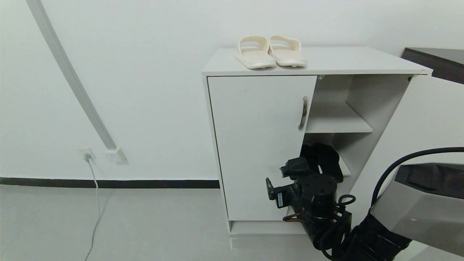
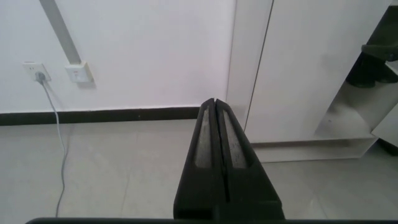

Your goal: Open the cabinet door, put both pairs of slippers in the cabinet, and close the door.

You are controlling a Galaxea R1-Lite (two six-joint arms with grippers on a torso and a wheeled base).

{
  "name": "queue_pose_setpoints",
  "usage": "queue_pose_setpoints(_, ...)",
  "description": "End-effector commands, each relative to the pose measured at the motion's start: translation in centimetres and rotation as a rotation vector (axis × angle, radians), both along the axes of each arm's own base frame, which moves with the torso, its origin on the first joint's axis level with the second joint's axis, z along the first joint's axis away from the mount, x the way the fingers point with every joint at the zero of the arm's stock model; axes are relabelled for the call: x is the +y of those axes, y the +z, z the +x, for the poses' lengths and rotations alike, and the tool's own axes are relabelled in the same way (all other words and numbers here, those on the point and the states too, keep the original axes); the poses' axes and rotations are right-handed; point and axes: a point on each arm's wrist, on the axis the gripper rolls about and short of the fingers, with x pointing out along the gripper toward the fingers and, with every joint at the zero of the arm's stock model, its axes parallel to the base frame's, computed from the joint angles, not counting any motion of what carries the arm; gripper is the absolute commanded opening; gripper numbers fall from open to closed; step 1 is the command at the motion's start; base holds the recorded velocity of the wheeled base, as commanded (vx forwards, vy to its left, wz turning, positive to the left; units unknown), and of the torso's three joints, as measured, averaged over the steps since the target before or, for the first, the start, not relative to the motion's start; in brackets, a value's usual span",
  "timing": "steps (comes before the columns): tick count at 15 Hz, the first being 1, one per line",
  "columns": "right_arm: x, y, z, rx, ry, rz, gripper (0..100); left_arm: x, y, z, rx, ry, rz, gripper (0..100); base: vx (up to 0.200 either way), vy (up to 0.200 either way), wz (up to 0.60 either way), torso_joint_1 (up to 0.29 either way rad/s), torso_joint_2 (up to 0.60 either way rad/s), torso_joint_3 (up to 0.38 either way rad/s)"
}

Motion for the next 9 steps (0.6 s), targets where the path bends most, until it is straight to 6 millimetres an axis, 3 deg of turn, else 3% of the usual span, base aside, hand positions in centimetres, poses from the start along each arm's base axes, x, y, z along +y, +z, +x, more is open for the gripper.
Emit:
queue_pose_setpoints(1, 0.03, -0.08, 0.00, 0.001, 0.001, -0.002, 100, 0.00, 0.00, 0.00, 0.001, 0.000, 0.000, 0, 0.000, 0.000, 0.00, 0.105, -0.44, -0.339)
queue_pose_setpoints(9, -0.01, -0.14, -0.04, 0.003, 0.001, -0.004, 100, 0.00, 0.00, 0.00, 0.001, 0.000, 0.000, 0, 0.000, 0.000, 0.00, 0.146, -0.47, -0.330)
